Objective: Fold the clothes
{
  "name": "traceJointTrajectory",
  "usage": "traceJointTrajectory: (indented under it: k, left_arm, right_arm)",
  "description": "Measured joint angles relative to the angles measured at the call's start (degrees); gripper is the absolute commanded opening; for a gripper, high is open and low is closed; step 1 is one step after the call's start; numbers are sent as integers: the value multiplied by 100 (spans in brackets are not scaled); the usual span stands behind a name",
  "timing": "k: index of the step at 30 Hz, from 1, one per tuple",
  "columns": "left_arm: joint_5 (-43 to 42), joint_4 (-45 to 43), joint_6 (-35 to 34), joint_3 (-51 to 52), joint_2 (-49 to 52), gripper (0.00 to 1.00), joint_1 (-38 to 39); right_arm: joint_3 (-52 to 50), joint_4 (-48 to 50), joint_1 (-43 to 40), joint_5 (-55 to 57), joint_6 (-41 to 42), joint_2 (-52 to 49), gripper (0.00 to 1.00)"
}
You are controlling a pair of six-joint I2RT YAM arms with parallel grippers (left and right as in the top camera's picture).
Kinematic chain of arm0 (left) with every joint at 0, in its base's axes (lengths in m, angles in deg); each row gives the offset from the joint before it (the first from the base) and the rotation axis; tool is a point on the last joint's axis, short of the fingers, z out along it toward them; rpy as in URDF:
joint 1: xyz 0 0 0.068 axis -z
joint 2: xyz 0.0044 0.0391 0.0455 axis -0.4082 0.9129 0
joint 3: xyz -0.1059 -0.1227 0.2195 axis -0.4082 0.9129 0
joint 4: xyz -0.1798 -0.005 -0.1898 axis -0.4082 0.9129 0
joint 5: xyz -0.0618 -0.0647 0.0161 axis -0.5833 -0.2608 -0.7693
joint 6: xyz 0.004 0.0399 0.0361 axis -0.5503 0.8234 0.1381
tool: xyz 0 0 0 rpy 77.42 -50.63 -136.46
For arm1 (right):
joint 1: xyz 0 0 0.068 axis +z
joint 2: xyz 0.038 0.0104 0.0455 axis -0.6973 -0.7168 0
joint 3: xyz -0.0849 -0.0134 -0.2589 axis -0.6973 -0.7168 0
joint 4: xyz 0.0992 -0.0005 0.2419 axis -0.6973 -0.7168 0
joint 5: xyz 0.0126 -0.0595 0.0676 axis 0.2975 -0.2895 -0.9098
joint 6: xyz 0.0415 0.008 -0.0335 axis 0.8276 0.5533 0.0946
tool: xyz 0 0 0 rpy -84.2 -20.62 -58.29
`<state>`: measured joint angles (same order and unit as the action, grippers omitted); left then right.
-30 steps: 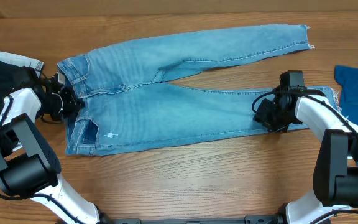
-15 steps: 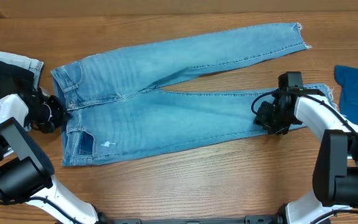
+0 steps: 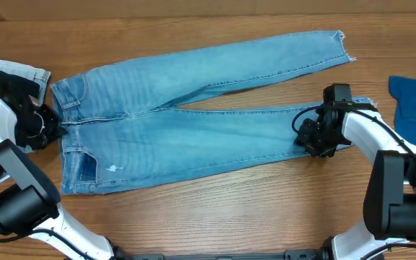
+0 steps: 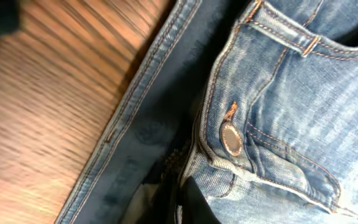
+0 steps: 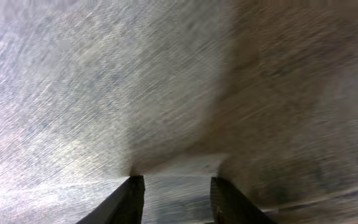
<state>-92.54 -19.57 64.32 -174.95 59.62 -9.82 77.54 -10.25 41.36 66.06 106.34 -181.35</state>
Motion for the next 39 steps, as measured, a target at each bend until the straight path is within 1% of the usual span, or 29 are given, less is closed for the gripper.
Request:
traceJointTrajectory:
  k: [7, 13, 18, 19, 20, 21, 25, 35, 36, 37, 38, 39]
  left_arm:
    - [898, 286, -299, -31, 0, 4, 0]
    - [1102, 313, -426, -31, 0, 4, 0]
    - [1104, 310, -448, -31, 0, 4, 0]
    - [1106, 313, -450, -31, 0, 4, 0]
    - [1110, 313, -450, -31, 0, 4, 0]
    - [1119, 313, -448, -31, 0, 4, 0]
    - [1126, 313, -450, -31, 0, 4, 0]
    - [1355, 374, -560, -31, 0, 4, 0]
    - [1311, 356, -555, -31, 0, 7, 0]
    - [1266, 339, -549, -31, 0, 15, 0]
    - [1176, 310, -466, -37, 0, 20, 0]
    - [1132, 310, -407, -61, 0, 29, 4]
  right_arm:
    - [0, -15, 2, 2, 39, 0, 40]
    - [2, -83, 2, 114, 140, 2, 39]
    - [22, -20, 13, 629, 481, 2, 26]
    - [22, -9, -22, 695, 601, 0, 19]
    - [24, 2, -138, 691, 691, -20, 8]
    - [35, -2, -256, 654, 750, -44, 4]
    - [103, 66, -798, 345, 841, -160, 4]
    - [76, 197, -868, 302, 848, -164, 4]
    - [76, 199, -868, 302, 850, -164, 4]
    - [74, 203, -868, 299, 850, -164, 4]
    - [74, 203, -868, 302, 850, -162, 4]
    - [74, 203, -868, 299, 846, -160, 5]
